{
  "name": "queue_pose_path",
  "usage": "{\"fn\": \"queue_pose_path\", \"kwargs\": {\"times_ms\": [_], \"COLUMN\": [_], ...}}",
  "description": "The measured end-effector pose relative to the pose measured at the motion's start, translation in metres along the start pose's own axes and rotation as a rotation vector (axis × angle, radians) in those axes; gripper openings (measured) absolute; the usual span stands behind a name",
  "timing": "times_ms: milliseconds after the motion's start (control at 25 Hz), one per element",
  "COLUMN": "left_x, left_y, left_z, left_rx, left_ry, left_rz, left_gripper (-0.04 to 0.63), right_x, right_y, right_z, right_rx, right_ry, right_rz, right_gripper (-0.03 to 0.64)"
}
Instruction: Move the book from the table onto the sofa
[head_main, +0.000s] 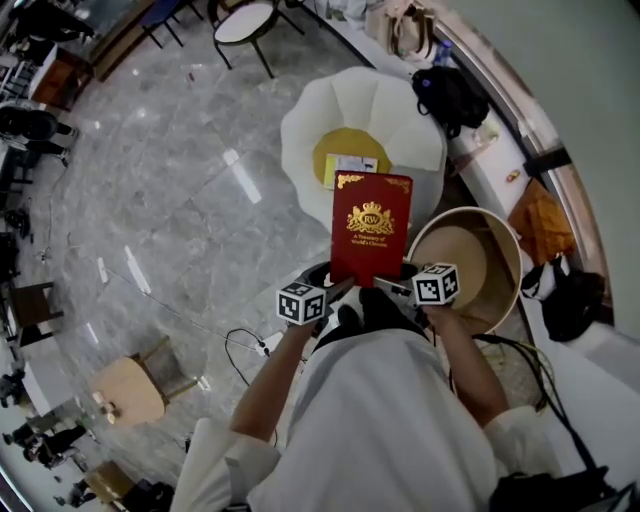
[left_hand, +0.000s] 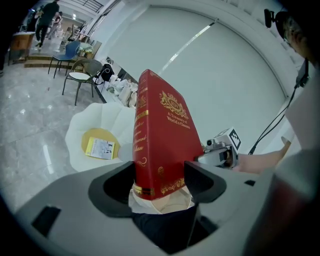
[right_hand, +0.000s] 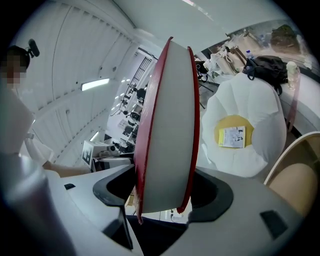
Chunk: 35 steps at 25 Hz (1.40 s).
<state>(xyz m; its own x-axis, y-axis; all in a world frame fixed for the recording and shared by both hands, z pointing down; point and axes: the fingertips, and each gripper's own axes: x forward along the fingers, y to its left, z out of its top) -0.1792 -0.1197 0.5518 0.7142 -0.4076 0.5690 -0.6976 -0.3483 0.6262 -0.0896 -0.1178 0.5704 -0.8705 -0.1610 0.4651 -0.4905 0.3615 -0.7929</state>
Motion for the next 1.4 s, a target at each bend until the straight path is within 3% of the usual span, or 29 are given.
{"fn": "queue_pose_path", "kwargs": {"times_ms": [680, 1400], "left_x": [0.068, 0.096], "left_y": [0.034, 0.118], "left_z": [0.062, 0.103], "left_rx": [0.006, 0.031], "left_ry": [0.001, 0.112], "left_rz": [-0.006, -0.092], "left_gripper": [0.310, 0.310], "right_x": [0.010, 0.076], "right_y": [-0.064, -0.102], "right_z": [0.069, 0.112], "right_rx": [0.046, 0.149], "right_ry": [0.002, -0.035], "right_rz": [0.009, -0.080], "right_gripper": [0.341, 0.342]}}
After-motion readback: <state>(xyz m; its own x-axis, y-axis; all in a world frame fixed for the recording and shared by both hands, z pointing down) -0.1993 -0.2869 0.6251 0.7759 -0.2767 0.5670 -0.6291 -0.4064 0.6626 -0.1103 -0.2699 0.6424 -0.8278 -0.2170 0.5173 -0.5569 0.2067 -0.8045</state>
